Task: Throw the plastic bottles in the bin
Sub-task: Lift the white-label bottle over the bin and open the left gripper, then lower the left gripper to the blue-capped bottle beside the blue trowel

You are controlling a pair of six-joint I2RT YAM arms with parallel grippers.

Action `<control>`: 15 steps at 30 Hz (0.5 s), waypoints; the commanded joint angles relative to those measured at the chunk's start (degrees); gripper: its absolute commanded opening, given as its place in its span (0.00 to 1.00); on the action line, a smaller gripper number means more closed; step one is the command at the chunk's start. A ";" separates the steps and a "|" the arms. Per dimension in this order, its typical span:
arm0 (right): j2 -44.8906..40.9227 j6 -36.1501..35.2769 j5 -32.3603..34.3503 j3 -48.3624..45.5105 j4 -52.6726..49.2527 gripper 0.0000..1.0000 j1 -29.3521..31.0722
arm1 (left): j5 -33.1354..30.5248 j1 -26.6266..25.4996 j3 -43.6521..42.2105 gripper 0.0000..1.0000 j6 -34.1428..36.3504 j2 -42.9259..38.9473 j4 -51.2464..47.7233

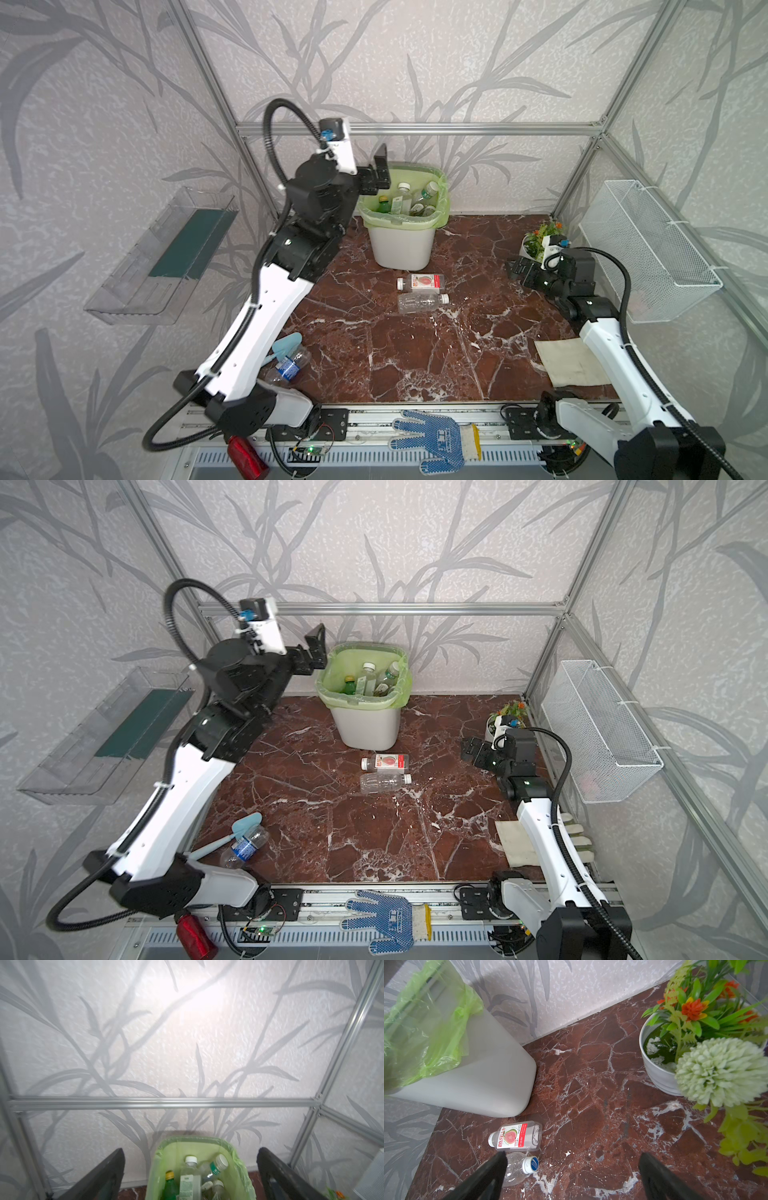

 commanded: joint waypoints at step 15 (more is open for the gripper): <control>2.68 0.84 -0.03 -5.12 7.79 0.99 -1.17 | -21.54 15.17 -35.45 0.99 -27.57 -15.30 -46.12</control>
